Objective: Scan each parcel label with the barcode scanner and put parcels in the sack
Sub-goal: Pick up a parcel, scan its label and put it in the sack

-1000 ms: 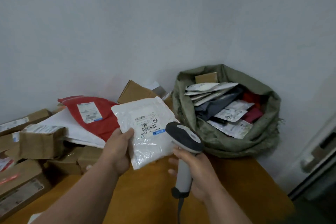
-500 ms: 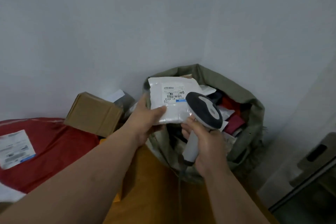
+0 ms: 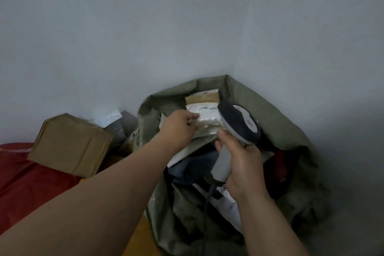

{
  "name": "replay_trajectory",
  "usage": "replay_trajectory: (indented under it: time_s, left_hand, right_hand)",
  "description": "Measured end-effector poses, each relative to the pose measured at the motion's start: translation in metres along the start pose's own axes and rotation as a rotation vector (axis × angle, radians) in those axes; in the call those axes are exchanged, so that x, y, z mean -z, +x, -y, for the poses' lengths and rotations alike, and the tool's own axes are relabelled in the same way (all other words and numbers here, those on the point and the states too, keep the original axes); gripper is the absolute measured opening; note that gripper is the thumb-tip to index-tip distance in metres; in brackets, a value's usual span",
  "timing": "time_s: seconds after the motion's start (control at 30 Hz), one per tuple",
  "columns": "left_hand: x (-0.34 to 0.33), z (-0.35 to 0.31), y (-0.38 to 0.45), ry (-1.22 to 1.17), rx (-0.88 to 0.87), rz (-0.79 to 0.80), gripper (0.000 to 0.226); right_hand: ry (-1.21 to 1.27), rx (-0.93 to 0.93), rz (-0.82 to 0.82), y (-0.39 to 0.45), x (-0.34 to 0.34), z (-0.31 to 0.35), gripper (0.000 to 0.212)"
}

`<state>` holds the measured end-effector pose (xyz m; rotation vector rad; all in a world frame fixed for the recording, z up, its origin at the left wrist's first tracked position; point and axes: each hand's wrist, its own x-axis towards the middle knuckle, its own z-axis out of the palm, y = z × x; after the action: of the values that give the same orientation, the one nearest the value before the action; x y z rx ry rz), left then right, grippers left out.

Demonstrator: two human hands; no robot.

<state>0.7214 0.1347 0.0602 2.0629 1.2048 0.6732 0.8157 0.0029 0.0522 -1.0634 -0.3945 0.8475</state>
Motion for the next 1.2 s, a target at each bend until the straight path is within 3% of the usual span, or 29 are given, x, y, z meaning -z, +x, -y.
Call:
replay_trajectory:
  time_s: [0.13,0.2,0.3,0.4,0.6,0.73,1.0,1.2]
  left_hand:
    - [-0.023,-0.002,0.026,0.207,0.004,0.264,0.038]
    - [-0.025,0.003,0.031,0.279,0.012,0.280,0.047]
    - [-0.009,0.017,0.017,0.165,0.068,0.089,0.056]
    - [0.018,0.039,-0.015,-0.046,0.118,-0.026,0.048]
    - [0.097,0.092,-0.113,-0.148,0.303,-0.113,0.039]
    - [0.158,0.152,-0.195,-0.083,0.403,-0.258,0.041]
    - [0.260,0.267,-0.386,-0.160,0.643,-0.340,0.041]
    - [0.293,0.330,-0.496,-0.208,0.848,-0.335,0.044]
  right_hand:
    - [-0.028,-0.072,0.020,0.006,0.008,-0.006,0.033]
    - [-0.027,-0.097,0.027,0.005,0.010,-0.008,0.039]
    - [-0.025,-0.135,0.055,-0.003,0.008,-0.010,0.023]
    - [-0.085,-0.171,0.116,-0.020,-0.005,-0.012,0.020]
    - [-0.185,-0.260,0.260,-0.092,-0.055,-0.035,0.027]
    - [-0.331,-0.247,0.353,-0.168,-0.096,-0.069,0.012]
    - [-0.562,-0.273,0.509,-0.322,-0.169,-0.158,0.014]
    - [-0.660,-0.330,0.575,-0.390,-0.193,-0.208,0.011]
